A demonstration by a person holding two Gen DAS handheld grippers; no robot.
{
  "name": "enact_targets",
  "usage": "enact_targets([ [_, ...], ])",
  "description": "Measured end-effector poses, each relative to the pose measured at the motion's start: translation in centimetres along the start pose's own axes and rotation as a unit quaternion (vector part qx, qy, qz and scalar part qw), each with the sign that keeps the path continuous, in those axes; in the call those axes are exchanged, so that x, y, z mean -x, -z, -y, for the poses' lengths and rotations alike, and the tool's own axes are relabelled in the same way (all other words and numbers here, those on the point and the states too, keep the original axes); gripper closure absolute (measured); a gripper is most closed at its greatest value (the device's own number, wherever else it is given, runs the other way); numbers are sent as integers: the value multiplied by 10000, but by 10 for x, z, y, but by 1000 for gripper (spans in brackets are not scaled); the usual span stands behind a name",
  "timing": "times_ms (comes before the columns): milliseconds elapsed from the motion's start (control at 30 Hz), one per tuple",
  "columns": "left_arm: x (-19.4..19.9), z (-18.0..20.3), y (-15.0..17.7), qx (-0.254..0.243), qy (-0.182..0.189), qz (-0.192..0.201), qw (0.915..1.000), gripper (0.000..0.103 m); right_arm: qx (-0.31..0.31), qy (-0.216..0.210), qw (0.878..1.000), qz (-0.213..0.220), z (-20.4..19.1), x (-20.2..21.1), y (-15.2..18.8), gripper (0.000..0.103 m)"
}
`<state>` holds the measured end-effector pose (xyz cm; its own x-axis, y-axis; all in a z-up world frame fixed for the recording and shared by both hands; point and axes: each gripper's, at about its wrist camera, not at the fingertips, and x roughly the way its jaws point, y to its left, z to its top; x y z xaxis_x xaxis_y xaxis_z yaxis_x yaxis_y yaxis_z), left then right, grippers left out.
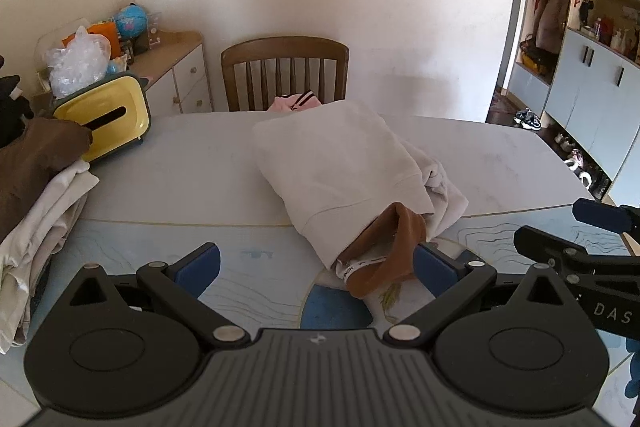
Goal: Fold clothes
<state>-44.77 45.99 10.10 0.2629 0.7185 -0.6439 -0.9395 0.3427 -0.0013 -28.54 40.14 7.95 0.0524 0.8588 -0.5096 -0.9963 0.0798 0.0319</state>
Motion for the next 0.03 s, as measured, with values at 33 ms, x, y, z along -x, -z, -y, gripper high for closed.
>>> enact_targets([
  [33,0,0,0,2,0,-6,10000,0,16,4,10000,-17,0,0,1,0],
])
